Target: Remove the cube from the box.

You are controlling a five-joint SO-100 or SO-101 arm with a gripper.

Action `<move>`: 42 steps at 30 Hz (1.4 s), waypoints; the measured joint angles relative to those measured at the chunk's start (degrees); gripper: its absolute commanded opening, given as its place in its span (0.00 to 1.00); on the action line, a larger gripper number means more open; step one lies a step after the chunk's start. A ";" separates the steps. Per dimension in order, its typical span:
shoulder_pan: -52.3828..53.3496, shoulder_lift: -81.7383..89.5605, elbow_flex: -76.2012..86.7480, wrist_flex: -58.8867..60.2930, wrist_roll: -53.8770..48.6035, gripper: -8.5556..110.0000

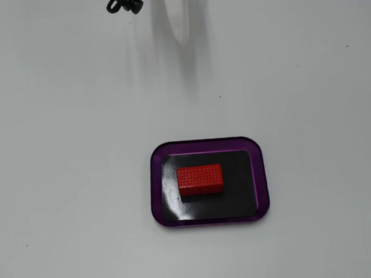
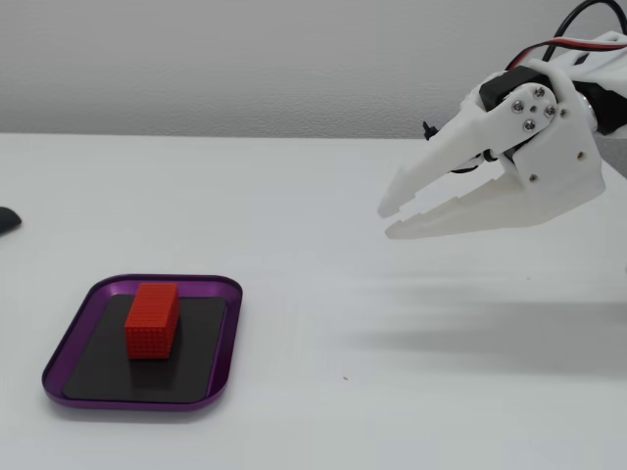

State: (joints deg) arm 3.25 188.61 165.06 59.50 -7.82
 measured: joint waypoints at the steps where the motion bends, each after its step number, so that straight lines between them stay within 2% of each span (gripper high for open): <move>1: 0.00 0.00 0.00 -0.44 -1.23 0.07; 6: 0.00 -0.18 -2.81 -4.75 -6.06 0.09; 9: 0.09 -1.32 -5.80 -5.62 -6.77 0.14; 13: 0.26 -6.94 -11.87 -5.98 -6.86 0.17; 24: 4.39 -47.81 -37.79 -6.24 -6.86 0.17; 28: 5.27 -63.28 -50.63 -2.02 -6.86 0.23; 36: 1.32 -87.28 -73.56 6.86 -6.86 0.25; 42: -1.85 -101.07 -82.27 8.00 -4.48 0.25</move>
State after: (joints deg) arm 1.41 87.54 82.79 67.50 -12.30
